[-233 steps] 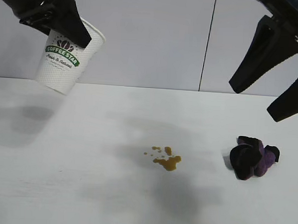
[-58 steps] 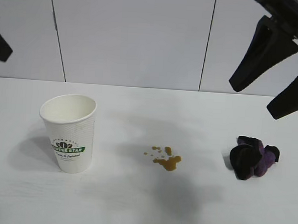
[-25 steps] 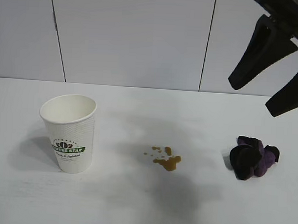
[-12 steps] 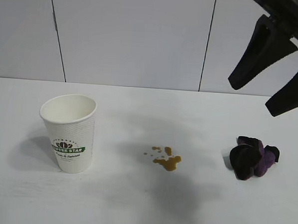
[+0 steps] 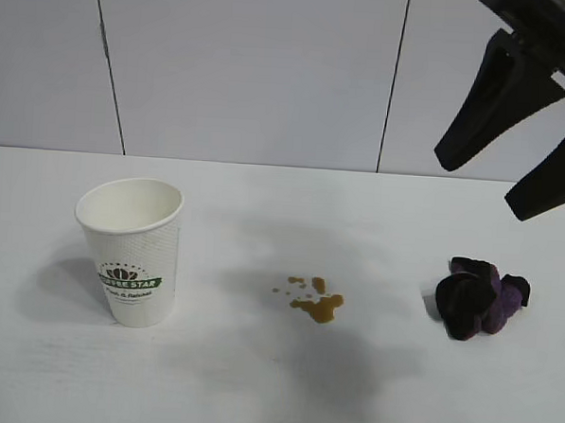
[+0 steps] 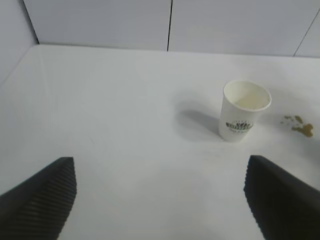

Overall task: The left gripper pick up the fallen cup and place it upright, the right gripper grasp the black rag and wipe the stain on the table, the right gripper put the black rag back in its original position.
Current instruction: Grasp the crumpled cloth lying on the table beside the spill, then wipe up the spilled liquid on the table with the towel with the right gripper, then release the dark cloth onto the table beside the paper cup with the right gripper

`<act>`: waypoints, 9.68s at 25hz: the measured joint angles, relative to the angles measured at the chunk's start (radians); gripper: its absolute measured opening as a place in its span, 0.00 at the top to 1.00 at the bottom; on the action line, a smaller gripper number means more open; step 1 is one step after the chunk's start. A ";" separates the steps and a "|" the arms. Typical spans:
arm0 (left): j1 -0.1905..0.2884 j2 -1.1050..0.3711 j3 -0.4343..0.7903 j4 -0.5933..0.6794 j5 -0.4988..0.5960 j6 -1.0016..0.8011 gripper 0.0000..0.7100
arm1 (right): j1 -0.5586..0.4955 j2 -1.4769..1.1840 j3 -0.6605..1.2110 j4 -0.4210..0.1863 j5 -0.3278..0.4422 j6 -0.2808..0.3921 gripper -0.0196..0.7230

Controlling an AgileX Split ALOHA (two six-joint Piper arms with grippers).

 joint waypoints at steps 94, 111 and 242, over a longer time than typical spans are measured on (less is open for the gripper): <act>0.000 0.000 0.197 0.033 -0.141 0.015 0.07 | 0.239 0.465 -0.183 0.003 -0.352 0.012 0.84; 0.000 0.000 0.197 0.033 -0.141 0.015 0.07 | 0.378 0.593 -0.182 -0.010 -0.516 0.011 0.84; 0.000 0.000 0.197 0.033 -0.141 0.015 0.07 | 0.185 0.642 -0.318 -0.377 -0.128 0.120 0.23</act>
